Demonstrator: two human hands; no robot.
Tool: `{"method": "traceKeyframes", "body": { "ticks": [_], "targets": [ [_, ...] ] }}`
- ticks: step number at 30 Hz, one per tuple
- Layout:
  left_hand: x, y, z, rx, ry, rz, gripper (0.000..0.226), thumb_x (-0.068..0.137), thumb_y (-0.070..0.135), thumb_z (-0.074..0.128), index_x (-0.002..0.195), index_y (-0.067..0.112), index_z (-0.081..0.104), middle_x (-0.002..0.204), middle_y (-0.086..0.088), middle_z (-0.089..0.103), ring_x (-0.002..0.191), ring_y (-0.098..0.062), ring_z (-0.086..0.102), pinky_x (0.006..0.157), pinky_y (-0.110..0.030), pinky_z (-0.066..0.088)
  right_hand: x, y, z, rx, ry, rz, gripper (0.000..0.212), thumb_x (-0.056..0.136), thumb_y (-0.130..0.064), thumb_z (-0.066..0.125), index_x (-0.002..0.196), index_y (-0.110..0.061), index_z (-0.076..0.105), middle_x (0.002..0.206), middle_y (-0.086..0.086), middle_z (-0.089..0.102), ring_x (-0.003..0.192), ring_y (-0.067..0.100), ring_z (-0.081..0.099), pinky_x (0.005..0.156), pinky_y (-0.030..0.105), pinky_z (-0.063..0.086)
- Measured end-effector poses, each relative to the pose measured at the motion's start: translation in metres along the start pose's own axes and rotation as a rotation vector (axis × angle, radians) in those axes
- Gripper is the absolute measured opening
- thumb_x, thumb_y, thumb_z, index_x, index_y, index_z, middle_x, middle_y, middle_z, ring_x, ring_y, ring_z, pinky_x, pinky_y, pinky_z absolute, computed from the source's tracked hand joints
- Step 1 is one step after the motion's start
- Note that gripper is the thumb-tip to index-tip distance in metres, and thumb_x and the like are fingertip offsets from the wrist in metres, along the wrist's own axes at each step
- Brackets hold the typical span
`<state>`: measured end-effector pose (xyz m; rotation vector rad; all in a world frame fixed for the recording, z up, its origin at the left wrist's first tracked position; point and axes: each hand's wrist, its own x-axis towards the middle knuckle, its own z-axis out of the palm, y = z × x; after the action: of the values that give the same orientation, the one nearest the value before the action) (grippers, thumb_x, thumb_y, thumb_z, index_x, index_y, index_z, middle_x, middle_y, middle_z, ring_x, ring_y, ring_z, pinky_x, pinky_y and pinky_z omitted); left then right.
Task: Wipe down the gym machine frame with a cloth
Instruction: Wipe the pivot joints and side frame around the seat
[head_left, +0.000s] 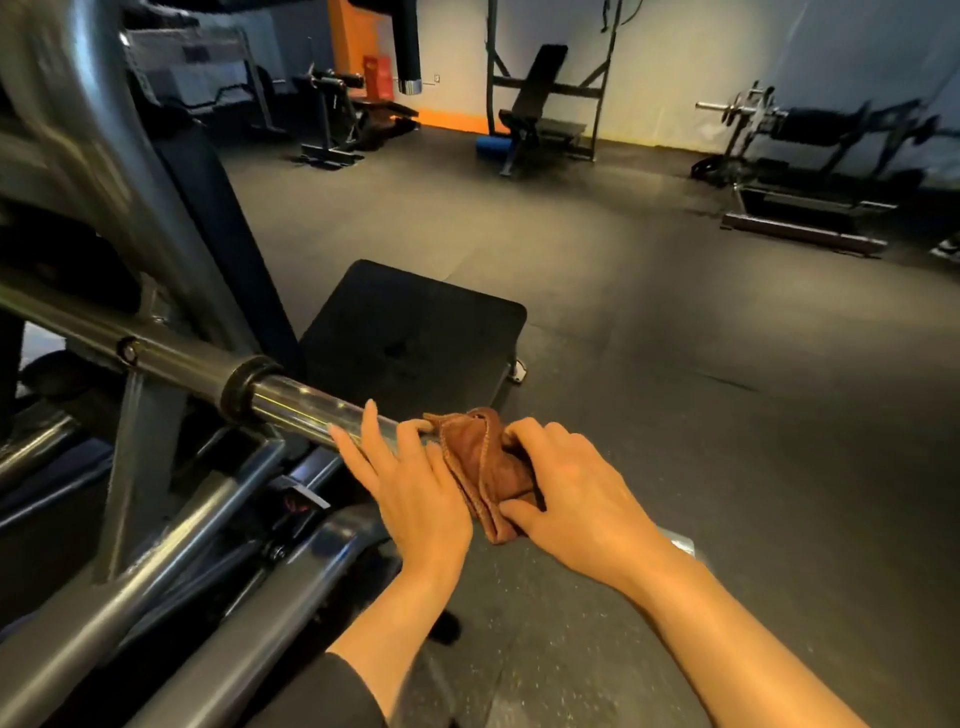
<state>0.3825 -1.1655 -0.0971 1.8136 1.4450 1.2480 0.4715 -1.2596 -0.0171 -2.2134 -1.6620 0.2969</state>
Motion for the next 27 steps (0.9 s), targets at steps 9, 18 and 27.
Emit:
{"method": "traceKeyframes", "body": {
  "ticks": [9, 18, 27],
  "targets": [
    [0.003, -0.002, 0.002, -0.095, 0.089, -0.125, 0.031, 0.103, 0.034, 0.045, 0.133, 0.028, 0.05, 0.157, 0.02, 0.006, 0.116, 0.039, 0.003, 0.094, -0.001, 0.028, 0.057, -0.009, -0.011, 0.032, -0.324, -0.165, 0.059, 0.086, -0.032, 0.069, 0.134, -0.026, 0.034, 0.123, 0.003, 0.046, 0.113, 0.023, 0.049, 0.096, 0.042, 0.046],
    [-0.002, -0.001, 0.007, 0.054, 0.219, -0.347, 0.045, 0.102, 0.041, 0.041, 0.146, 0.04, 0.032, 0.152, 0.008, 0.039, 0.148, -0.02, 0.019, 0.099, 0.005, -0.011, 0.072, 0.019, -0.008, 0.084, -0.362, -0.56, 0.035, 0.092, -0.026, 0.057, 0.121, -0.017, 0.038, 0.12, 0.007, 0.047, 0.108, 0.031, 0.052, 0.076, 0.036, 0.038],
    [-0.027, 0.071, 0.005, 0.141, 0.353, -0.599, 0.03, 0.102, 0.025, 0.046, 0.079, 0.017, 0.064, 0.074, 0.008, 0.058, 0.067, -0.005, 0.05, 0.057, -0.011, 0.035, 0.079, 0.043, 0.001, 0.241, -0.419, -0.764, 0.032, 0.094, -0.025, 0.051, 0.124, -0.02, 0.04, 0.121, 0.007, 0.048, 0.106, 0.03, 0.052, 0.084, 0.042, 0.047]
  ]
}}
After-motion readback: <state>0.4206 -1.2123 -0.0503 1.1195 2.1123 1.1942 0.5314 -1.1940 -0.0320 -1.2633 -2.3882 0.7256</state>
